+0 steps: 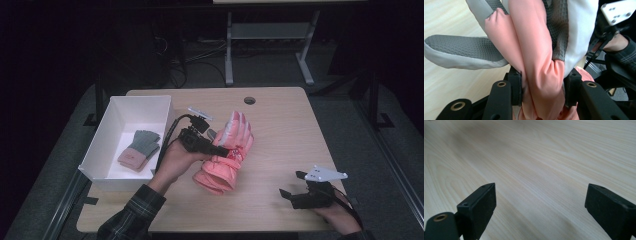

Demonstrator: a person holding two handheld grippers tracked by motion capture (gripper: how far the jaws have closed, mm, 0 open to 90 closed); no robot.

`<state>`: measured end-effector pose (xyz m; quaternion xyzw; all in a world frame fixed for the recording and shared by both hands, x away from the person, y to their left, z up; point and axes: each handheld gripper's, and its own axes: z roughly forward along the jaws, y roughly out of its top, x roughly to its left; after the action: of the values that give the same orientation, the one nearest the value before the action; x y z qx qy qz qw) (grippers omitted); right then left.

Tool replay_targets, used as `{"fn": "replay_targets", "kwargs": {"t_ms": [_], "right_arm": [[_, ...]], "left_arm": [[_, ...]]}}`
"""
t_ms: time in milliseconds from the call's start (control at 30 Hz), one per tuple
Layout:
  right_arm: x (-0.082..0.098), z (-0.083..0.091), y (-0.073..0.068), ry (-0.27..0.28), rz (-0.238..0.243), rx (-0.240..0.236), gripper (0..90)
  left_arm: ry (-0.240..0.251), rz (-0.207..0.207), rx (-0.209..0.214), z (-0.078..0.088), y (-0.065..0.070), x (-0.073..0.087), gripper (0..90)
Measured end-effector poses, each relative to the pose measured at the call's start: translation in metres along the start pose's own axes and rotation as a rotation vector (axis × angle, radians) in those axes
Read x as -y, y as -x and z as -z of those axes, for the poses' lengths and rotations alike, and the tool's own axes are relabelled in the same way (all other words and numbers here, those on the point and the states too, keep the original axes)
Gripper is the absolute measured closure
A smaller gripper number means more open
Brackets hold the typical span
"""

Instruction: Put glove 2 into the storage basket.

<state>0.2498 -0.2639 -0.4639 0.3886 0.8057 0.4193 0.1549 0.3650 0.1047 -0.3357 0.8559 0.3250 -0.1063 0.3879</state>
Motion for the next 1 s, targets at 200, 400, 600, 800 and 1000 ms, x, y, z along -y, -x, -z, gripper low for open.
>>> {"fn": "replay_targets", "kwargs": {"t_ms": [200,400,600,800,1000], "right_arm": [[0.0,-0.002,0.0,-0.013,0.004,0.009,9.9],[0.001,-0.003,0.001,-0.02,0.012,0.01,9.9],[0.001,-0.004,0.001,-0.026,0.004,0.015,9.9],[0.001,-0.006,0.001,-0.035,0.03,0.021,9.9],[-0.004,-0.007,0.001,-0.026,0.051,0.014,9.9]], "left_arm": [[0.016,-0.004,-0.031,0.031,0.0,-0.006,59.8],[0.049,0.024,-0.059,0.063,-0.006,-0.007,59.7],[0.087,0.041,-0.094,0.095,-0.012,-0.007,59.6],[0.125,0.07,-0.129,0.124,-0.02,-0.003,59.6],[0.162,0.103,-0.171,0.152,-0.029,0.008,59.6]]}}
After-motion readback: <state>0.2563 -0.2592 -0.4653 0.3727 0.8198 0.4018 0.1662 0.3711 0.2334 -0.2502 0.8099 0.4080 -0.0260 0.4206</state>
